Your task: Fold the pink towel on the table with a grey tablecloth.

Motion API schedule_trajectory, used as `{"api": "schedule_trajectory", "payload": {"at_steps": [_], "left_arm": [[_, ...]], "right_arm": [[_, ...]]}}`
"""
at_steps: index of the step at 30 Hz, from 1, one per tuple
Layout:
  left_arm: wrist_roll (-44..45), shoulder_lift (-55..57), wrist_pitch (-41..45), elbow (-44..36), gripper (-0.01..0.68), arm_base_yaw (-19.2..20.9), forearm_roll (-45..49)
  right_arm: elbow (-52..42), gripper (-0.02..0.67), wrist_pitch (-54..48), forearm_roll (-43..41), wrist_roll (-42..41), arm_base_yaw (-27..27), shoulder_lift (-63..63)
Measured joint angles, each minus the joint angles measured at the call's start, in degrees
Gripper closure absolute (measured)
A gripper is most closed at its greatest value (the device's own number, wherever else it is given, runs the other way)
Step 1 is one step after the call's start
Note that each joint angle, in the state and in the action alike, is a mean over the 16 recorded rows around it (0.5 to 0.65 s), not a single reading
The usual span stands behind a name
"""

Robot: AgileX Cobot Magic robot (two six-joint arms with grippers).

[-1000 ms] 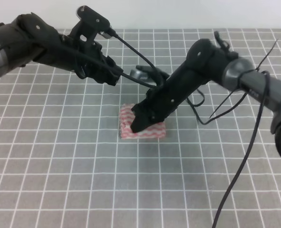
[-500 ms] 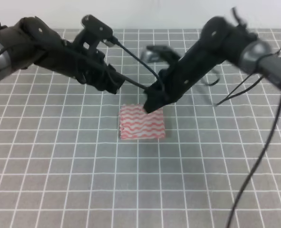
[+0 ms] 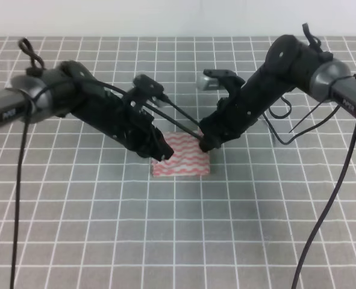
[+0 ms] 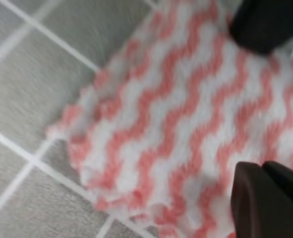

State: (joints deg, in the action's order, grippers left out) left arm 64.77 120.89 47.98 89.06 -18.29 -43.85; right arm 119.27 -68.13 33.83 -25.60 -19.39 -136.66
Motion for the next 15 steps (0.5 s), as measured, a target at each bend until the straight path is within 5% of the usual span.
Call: {"api": "schedule_trajectory", "payload": {"at_steps": [15], "left_arm": [[-1.47, 3.72, -0.29, 0.33, 0.676, -0.57, 2.42]], "right_arm": [[0.94, 0.666, -1.21, 0.93, -0.77, 0.61, 1.69]]}}
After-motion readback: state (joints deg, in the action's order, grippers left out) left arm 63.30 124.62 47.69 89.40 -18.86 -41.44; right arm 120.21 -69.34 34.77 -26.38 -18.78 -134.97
